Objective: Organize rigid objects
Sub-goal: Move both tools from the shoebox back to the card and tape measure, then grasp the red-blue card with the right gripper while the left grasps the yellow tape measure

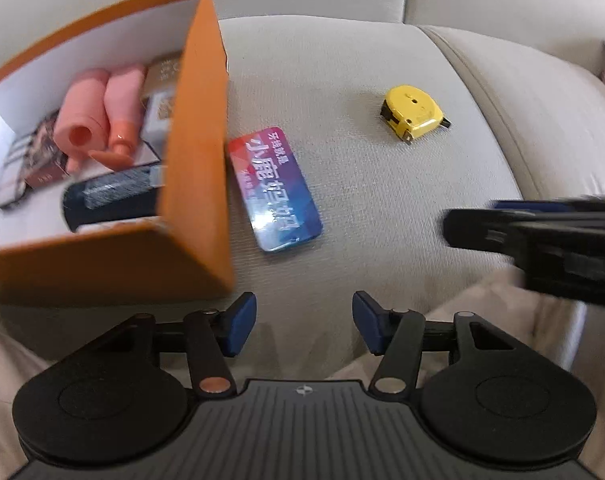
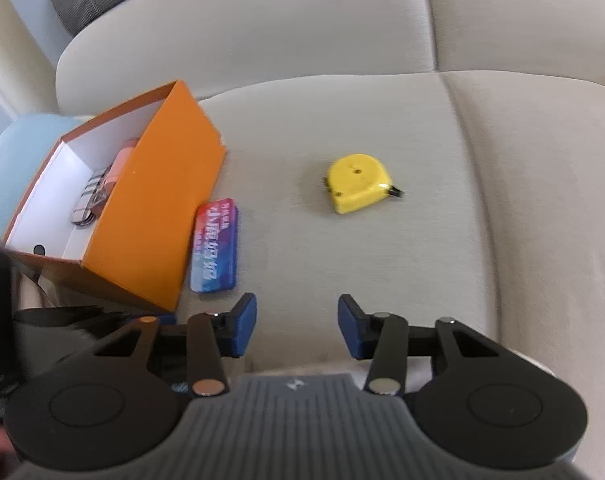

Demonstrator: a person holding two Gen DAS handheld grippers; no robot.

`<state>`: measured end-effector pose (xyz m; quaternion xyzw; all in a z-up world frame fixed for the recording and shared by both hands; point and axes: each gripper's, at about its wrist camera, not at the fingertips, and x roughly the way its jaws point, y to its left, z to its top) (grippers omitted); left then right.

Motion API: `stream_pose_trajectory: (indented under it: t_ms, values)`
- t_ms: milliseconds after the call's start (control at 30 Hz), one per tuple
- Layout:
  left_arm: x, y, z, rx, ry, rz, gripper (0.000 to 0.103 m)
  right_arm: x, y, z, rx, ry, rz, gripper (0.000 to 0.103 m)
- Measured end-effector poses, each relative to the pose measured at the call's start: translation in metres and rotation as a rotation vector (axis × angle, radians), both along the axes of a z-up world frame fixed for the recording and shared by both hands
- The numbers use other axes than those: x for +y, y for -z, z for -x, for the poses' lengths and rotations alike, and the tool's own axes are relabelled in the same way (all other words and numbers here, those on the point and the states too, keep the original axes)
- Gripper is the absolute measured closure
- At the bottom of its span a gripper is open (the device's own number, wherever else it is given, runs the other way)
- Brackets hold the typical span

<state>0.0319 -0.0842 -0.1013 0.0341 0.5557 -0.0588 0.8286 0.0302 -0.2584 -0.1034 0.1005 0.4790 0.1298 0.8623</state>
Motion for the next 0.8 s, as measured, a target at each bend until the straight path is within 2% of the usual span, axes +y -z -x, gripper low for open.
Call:
stream_pose_trajectory:
  t_ms: [67, 167, 300, 400, 467, 667, 800]
  values:
    - [0.002, -0.02, -0.002, -0.018, 0.034, 0.004, 0.039, 0.009, 0.005, -0.012, 0.037, -0.024, -0.002, 0.066]
    - [0.004, -0.04, -0.004, -0.066, 0.064, 0.016, 0.039, 0.019, 0.007, -0.024, 0.061, -0.045, -0.045, 0.066]
    - [0.001, -0.048, -0.003, -0.092, 0.095, 0.028, 0.041, 0.033, 0.01, -0.04, 0.089, -0.08, -0.08, 0.062]
    - [0.005, -0.055, -0.005, -0.123, 0.085, 0.012, 0.048, 0.044, 0.016, -0.053, 0.116, -0.109, -0.093, 0.059]
    - [0.01, -0.061, -0.007, -0.122, 0.077, 0.022, 0.057, 0.05, 0.02, -0.061, 0.129, -0.111, -0.099, 0.057]
    - [0.012, -0.08, -0.006, -0.183, 0.08, 0.021, 0.055, 0.058, 0.026, -0.082, 0.151, -0.095, -0.13, 0.056]
    - [0.024, -0.084, -0.009, -0.213, 0.008, 0.032, 0.054, 0.063, 0.032, -0.096, 0.177, -0.101, -0.149, 0.056]
